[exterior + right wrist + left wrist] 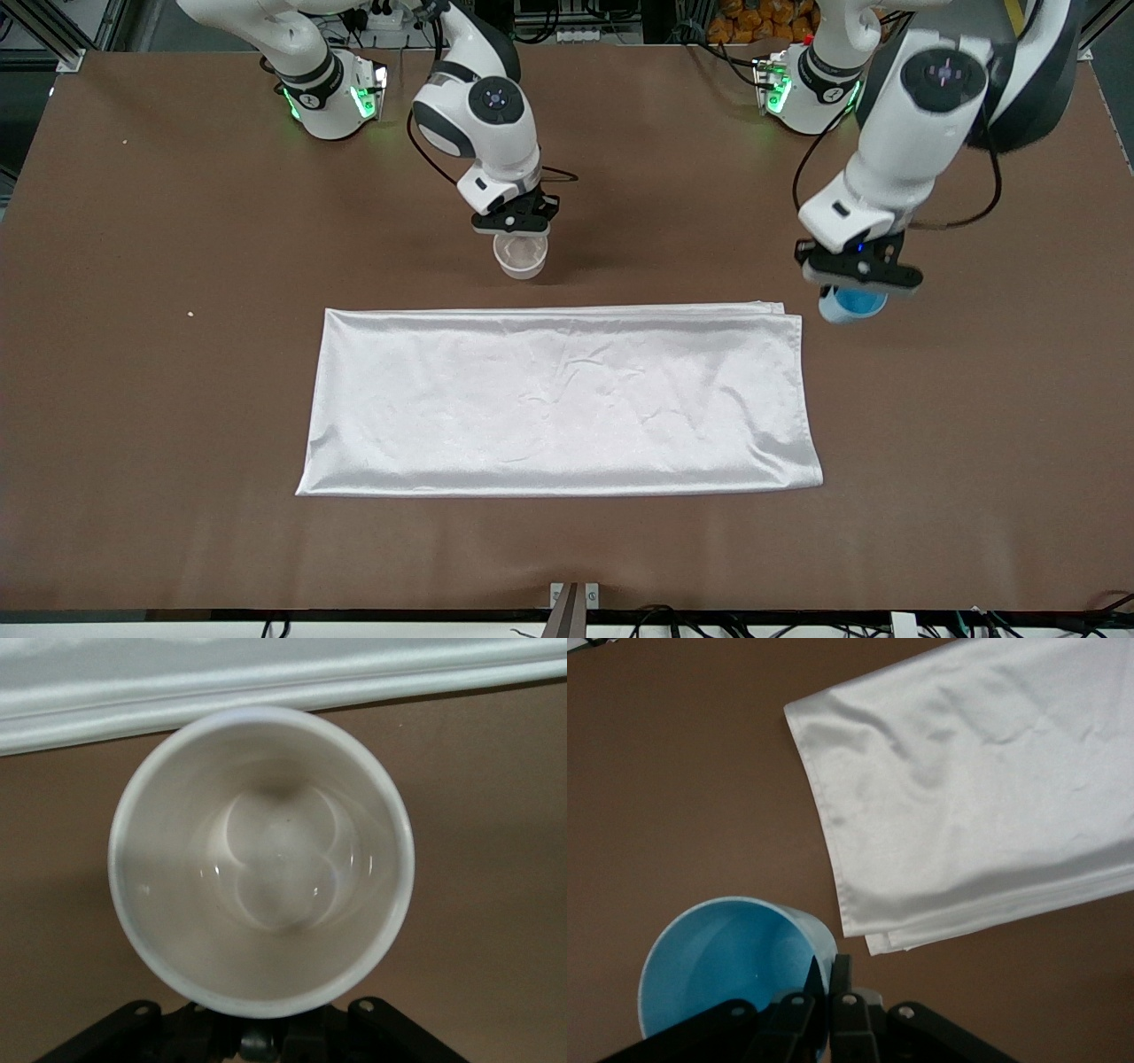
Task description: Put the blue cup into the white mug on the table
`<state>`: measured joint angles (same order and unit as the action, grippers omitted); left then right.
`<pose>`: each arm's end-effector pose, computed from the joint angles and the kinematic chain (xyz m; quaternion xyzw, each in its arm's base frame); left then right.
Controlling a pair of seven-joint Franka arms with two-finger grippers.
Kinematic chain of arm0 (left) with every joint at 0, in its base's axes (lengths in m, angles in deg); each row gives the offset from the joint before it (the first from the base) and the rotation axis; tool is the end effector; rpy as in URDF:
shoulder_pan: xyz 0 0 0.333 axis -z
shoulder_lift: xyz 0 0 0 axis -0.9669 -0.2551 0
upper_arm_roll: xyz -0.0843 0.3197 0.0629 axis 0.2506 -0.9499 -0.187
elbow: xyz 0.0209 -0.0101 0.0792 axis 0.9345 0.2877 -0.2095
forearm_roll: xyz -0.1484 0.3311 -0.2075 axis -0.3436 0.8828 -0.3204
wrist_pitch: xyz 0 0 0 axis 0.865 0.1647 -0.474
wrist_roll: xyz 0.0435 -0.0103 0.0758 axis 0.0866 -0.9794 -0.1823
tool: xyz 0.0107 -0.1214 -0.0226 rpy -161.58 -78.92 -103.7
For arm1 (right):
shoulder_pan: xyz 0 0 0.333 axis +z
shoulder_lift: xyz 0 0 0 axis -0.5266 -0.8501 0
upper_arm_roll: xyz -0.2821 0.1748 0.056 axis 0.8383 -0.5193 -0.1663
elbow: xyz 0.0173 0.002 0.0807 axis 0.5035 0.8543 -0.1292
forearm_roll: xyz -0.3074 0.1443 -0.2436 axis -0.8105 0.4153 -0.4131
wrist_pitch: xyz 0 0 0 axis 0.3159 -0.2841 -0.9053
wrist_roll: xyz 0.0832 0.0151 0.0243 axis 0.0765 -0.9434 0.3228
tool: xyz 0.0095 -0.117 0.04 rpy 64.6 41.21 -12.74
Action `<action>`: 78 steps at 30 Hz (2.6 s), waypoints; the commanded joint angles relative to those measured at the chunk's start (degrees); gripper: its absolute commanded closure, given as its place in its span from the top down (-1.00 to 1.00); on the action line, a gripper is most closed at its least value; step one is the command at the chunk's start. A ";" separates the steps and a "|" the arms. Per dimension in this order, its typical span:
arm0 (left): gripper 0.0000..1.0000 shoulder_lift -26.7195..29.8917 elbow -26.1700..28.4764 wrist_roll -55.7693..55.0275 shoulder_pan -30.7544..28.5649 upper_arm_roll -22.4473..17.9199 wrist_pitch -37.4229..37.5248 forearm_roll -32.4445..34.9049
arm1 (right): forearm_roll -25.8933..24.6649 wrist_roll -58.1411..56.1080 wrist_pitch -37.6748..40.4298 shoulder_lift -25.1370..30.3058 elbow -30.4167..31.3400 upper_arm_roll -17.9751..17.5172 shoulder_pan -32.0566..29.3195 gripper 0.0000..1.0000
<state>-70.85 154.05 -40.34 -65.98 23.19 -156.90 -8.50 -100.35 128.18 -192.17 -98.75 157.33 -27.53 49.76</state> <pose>0.5120 -0.1813 0.4648 -0.9842 0.1426 -0.0858 0.0609 0.3590 0.4687 0.2622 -0.9983 0.0553 0.0133 0.0154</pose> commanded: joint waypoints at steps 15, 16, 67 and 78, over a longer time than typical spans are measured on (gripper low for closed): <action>-1.00 15.10 4.16 -1.87 0.07 3.45 11.64 -2.25 | -17.97 20.17 -7.52 -6.20 0.26 -1.24 2.05 -1.00; -1.00 15.10 4.16 -1.95 -0.01 3.45 11.64 -2.25 | -18.76 20.79 -7.52 -6.64 0.17 -1.24 2.05 -1.00; -1.00 11.41 -2.16 -8.27 0.25 8.98 11.82 -5.50 | -28.53 39.34 4.78 -11.56 -9.93 -10.29 2.85 1.00; -1.00 8.42 -6.64 -13.55 0.34 12.59 14.01 -5.50 | -27.20 35.66 6.63 -11.30 -14.24 -10.12 1.18 1.00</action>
<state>-60.00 151.09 -51.64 -65.45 34.72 -144.94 -13.04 -128.76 166.42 -186.36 -110.14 144.48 -37.00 53.39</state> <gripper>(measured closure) 0.956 0.000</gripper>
